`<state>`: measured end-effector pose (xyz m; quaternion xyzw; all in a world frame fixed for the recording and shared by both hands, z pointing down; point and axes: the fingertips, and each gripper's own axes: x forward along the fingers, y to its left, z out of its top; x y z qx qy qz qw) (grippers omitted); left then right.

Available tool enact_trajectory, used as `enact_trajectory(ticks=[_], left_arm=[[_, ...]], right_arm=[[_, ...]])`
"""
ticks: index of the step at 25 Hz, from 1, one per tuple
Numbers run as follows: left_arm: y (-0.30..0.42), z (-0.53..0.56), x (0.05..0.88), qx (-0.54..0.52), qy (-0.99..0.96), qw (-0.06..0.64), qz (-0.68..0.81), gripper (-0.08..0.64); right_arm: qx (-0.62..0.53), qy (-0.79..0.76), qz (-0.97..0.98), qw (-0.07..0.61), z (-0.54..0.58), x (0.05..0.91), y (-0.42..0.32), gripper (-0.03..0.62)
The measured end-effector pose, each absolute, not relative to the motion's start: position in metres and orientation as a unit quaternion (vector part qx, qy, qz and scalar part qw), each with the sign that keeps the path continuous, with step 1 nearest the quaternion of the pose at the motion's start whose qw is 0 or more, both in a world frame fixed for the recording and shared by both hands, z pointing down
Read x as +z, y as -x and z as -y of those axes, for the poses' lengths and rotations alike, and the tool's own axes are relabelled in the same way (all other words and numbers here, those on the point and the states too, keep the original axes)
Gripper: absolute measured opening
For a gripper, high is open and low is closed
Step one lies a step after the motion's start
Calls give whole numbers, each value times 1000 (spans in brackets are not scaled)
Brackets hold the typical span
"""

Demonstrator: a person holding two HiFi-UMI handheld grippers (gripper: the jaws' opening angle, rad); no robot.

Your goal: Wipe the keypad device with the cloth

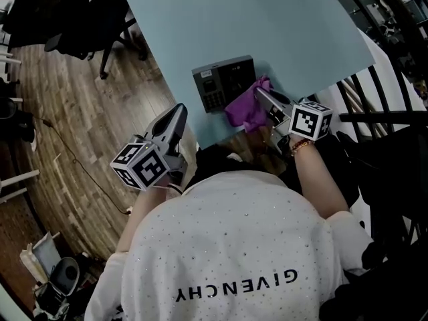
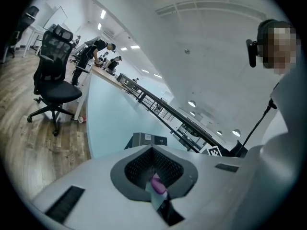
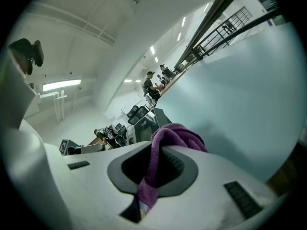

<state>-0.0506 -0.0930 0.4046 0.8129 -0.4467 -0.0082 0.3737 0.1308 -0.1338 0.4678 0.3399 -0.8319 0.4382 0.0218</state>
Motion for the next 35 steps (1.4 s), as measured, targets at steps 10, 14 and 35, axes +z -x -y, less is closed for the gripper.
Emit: enact_trajectory(ticks=[10, 14, 35], left_arm=[[58, 67, 399, -7, -787, 355, 505, 0], [56, 55, 391, -9, -783, 342, 519, 0], [79, 15, 385, -12, -750, 326, 575, 0]], right_arm=[[431, -296, 852, 33, 118, 454, -96, 26], [426, -254, 867, 36, 109, 448, -62, 26], [283, -164, 928, 180, 79, 468, 5, 27]])
